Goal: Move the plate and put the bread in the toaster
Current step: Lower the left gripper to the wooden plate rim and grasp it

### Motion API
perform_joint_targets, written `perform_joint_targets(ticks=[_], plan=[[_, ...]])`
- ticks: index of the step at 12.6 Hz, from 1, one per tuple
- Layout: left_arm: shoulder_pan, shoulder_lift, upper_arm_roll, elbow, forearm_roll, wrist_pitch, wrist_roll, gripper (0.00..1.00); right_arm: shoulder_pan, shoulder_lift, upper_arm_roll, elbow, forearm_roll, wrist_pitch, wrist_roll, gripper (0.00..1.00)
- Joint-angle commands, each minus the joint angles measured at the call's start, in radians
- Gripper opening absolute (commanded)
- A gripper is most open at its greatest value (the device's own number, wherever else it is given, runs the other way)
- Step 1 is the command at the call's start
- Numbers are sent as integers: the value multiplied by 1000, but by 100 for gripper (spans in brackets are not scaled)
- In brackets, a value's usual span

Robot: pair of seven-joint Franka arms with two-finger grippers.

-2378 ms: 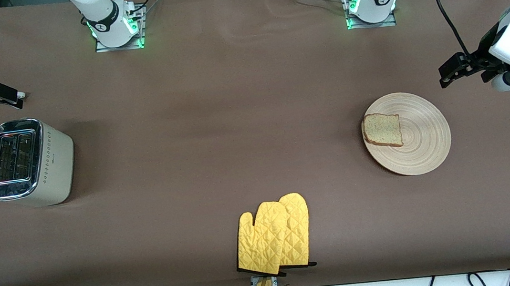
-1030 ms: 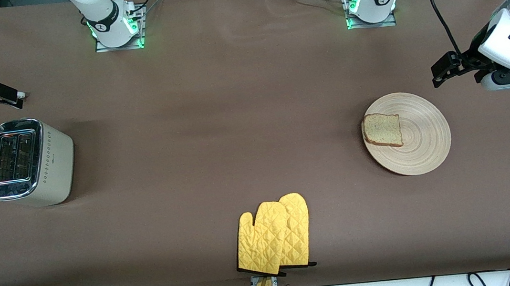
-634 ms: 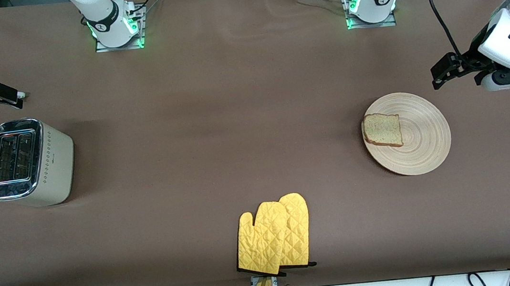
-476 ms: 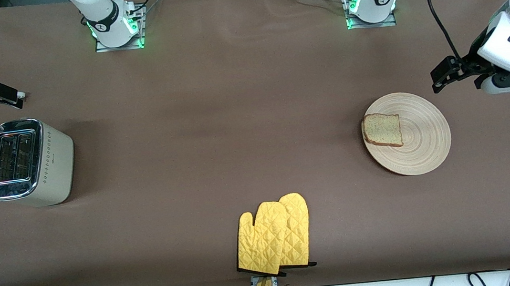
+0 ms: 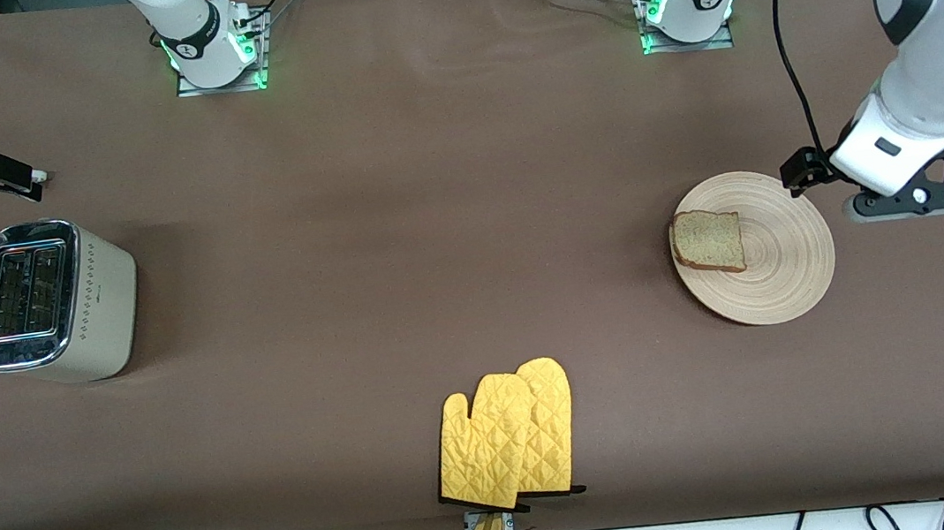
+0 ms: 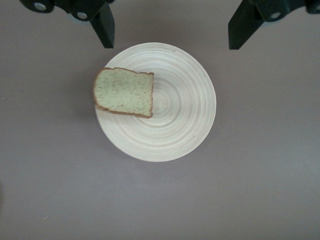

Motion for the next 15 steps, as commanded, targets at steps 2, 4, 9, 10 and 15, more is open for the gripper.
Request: perform_joint_targets(ticks=[2, 4, 9, 10, 15], plan=[[168, 122, 34, -25, -206, 73, 210, 100, 0, -12, -2, 0, -3, -12, -6, 100], [229, 185, 45, -62, -265, 128, 351, 100, 0, -12, -2, 0, -3, -10, -6, 100], [382, 306, 43, -91, -363, 188, 635, 100, 0, -12, -2, 0, -3, -12, -6, 100], [440, 358, 37, -86, -431, 186, 736, 100, 0, -12, -2, 0, -3, -12, -6, 100], [686, 582, -104, 15, -568, 81, 925, 100, 0, -12, 0, 0, -3, -12, -6, 100]])
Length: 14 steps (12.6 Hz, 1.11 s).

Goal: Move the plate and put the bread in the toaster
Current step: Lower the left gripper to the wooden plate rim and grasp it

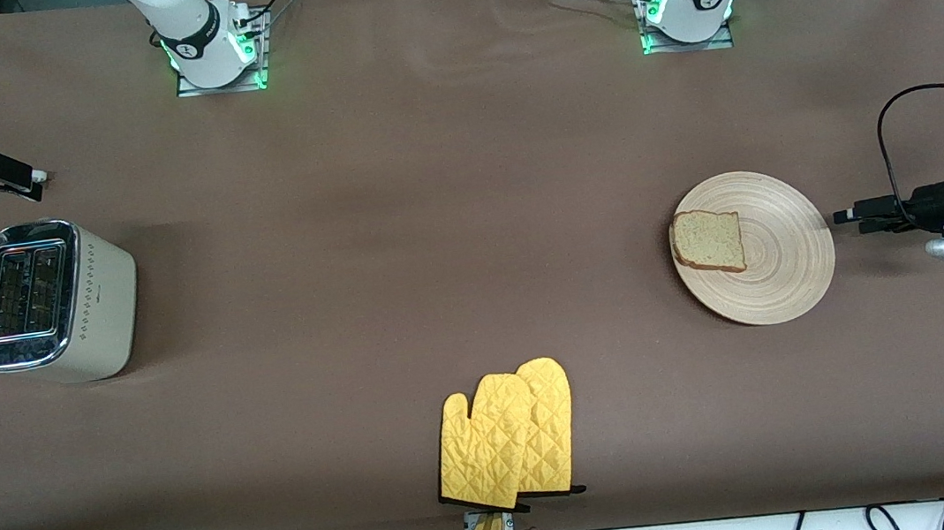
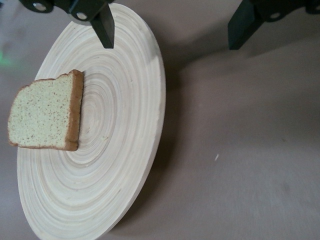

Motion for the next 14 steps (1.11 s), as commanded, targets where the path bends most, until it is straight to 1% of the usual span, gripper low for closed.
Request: perform_joint_targets(ticks=[1, 2, 5, 7, 9, 11, 12, 13, 14], plan=[[21, 77, -27, 85, -64, -71, 50, 100, 0, -12, 0, 0, -3, -11, -6, 100], [18, 91, -27, 88, -73, -73, 62, 100, 0, -12, 0, 0, -3, -11, -6, 100], [9, 107, -27, 81, -150, -102, 81, 100, 0, -12, 2, 0, -2, -11, -6, 100], [-8, 126, -29, 76, -191, -99, 183, 100, 0, -12, 2, -1, -2, -11, -6, 100], [-28, 140, -26, 61, -234, -97, 217, 100, 0, -12, 2, -1, -2, -11, -6, 100], [-35, 134, -26, 53, -239, -97, 207, 97, 0, -12, 2, -1, -2, -11, -6, 100], [-34, 134, -27, 39, -239, -97, 208, 88, 0, -12, 2, -1, -2, -11, -6, 100], [-34, 137, -26, 36, -239, -94, 213, 74, 0, -12, 2, -1, -2, -12, -6, 100], [-34, 139, -26, 38, -239, -91, 217, 51, 0, -12, 2, -1, -2, -11, -6, 100]])
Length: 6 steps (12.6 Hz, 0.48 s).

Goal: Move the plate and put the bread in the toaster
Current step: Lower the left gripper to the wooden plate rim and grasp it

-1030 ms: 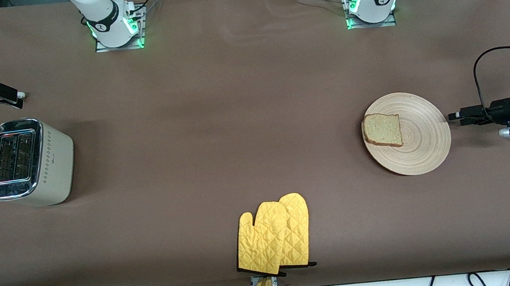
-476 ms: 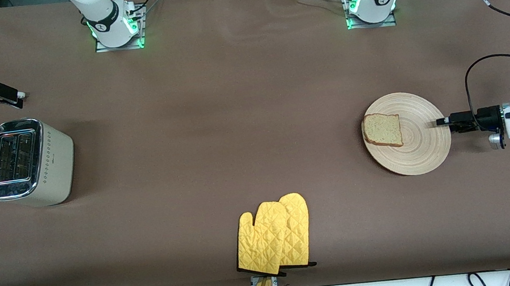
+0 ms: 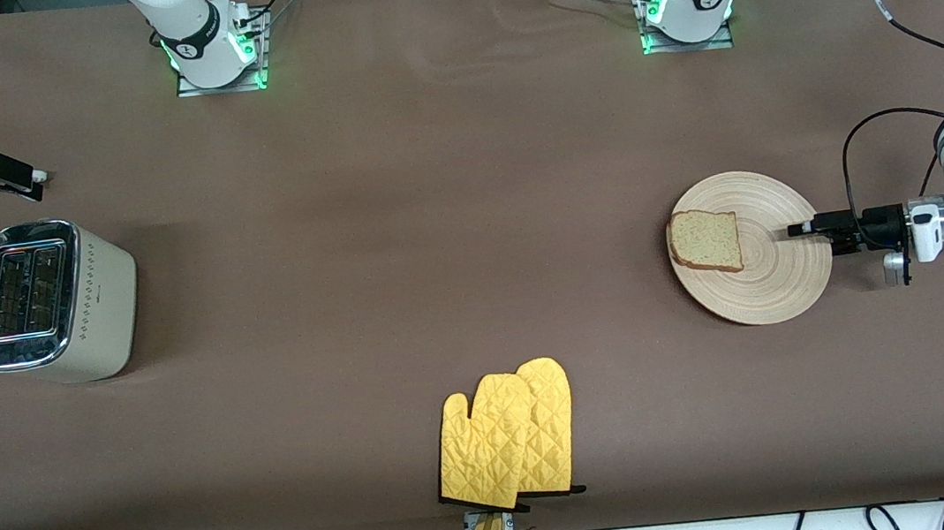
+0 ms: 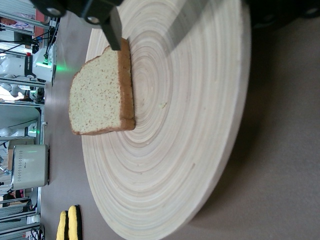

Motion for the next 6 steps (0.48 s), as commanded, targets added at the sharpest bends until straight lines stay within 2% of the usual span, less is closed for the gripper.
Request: perform_joint_targets(ticks=[1, 2, 3, 5, 6], plan=[[-8, 8, 6, -14, -28, 6, 45, 31, 0, -13, 1, -1, -2, -12, -6, 100], [-8, 8, 6, -28, -27, 26, 45, 17, 0, -12, 1, -1, -2, -10, -6, 100], [-6, 8, 6, -39, -28, 52, 45, 14, 0, -12, 1, -1, -2, -10, -6, 100], [-6, 3, 6, -62, -31, 76, 37, 0, 0, -12, 1, -1, -2, -10, -6, 100], [-8, 5, 6, -60, -30, 76, 39, 0, 0, -12, 1, -1, -2, -9, -6, 100]])
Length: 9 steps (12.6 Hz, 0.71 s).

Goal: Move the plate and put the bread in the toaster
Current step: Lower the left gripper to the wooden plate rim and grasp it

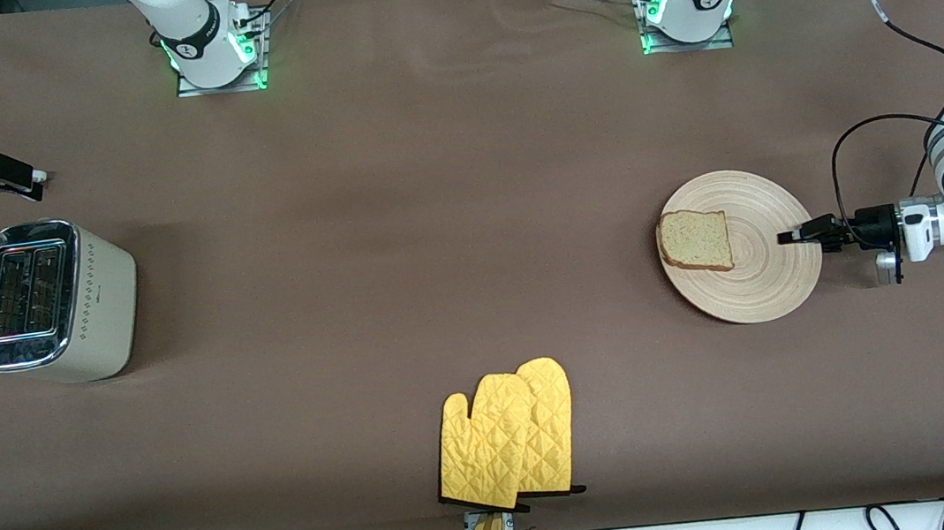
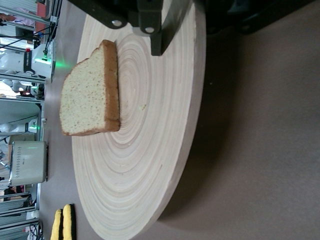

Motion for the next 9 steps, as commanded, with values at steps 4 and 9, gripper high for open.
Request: perform_joint_targets(ticks=[4, 9], plan=[[-26, -10, 3, -38, -7, 47, 31, 0, 0, -12, 1, -1, -2, -9, -6, 100], [-44, -19, -28, -34, -46, -9, 24, 0, 0, -12, 1, 0, -2, -9, -6, 100]])
